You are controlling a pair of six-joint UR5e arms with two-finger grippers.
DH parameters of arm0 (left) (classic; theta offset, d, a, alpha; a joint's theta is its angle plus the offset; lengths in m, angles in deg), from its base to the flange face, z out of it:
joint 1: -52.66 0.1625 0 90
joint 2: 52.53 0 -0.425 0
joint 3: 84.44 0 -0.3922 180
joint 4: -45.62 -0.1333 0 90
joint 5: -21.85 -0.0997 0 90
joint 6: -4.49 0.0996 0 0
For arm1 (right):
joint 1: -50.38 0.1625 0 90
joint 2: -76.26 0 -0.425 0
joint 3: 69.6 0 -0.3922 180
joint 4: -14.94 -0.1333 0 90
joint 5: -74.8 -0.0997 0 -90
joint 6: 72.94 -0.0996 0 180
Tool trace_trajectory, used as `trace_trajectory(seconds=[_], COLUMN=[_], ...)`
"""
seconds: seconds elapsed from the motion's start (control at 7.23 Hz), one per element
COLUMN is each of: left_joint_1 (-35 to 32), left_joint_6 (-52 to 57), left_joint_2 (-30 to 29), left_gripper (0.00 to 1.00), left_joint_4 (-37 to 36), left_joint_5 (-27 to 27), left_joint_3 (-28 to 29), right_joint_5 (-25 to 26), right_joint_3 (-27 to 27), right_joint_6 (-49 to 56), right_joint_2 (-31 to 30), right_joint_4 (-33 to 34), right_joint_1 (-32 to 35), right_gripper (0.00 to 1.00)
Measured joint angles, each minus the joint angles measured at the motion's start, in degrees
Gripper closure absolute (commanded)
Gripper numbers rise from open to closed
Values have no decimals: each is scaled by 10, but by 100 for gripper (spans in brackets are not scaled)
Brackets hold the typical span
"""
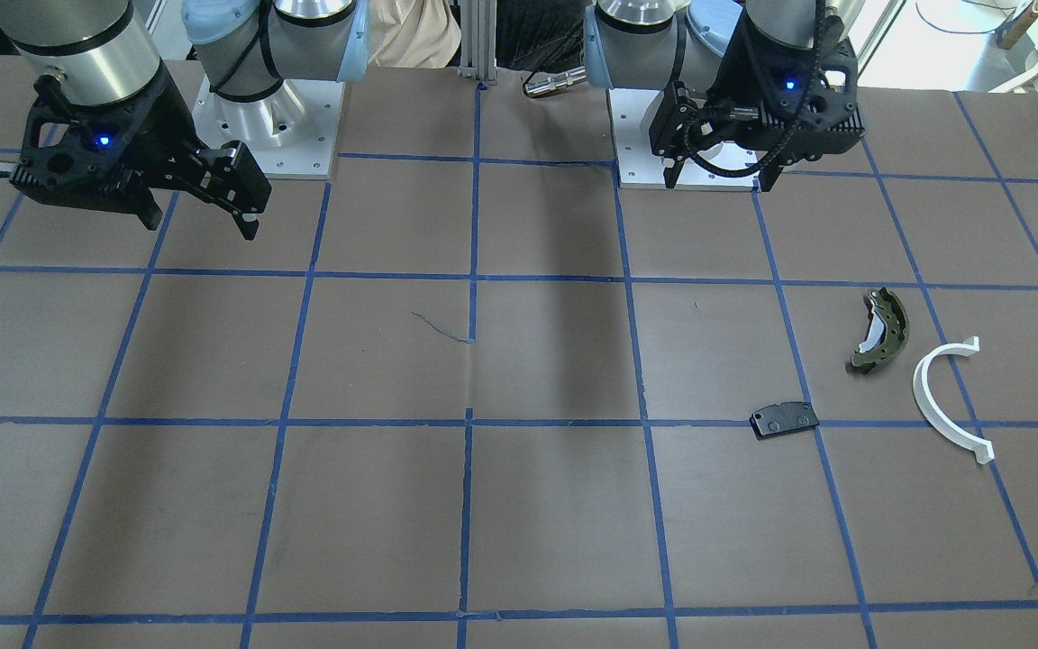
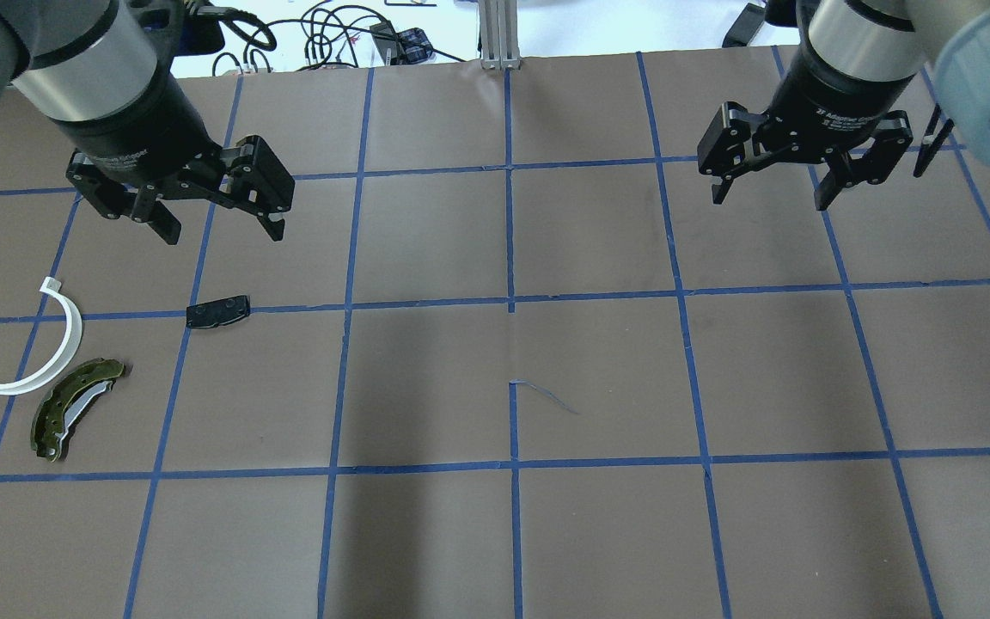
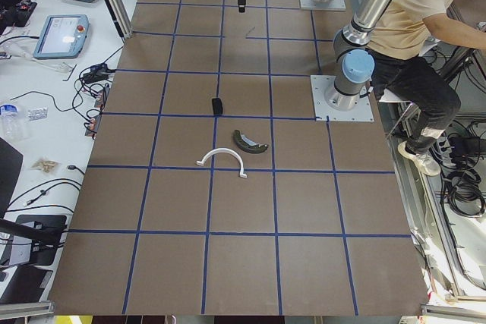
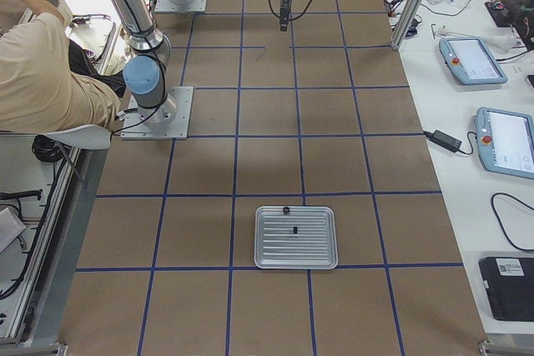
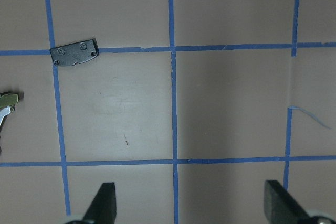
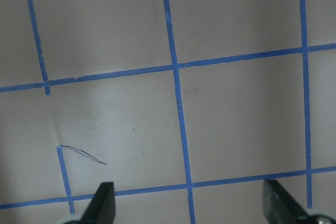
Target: Place bearing gear from tray to pile
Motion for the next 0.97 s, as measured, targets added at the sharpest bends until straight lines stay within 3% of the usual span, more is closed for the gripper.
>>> trace_trajectory(seconds=[0.97], left_joint_1=[0], left_joint_6=[0], left_joint_2=[-1], left_gripper=[0], left_joint_4=[0], left_joint_5=[-3], left_joint_3=[3], right_joint_5=[-1], right_joint_3=[-1], right_joint_6=[1], right_joint_2=[0], right_joint_4=[-12], right_joint_1=[-3], right_gripper=[0])
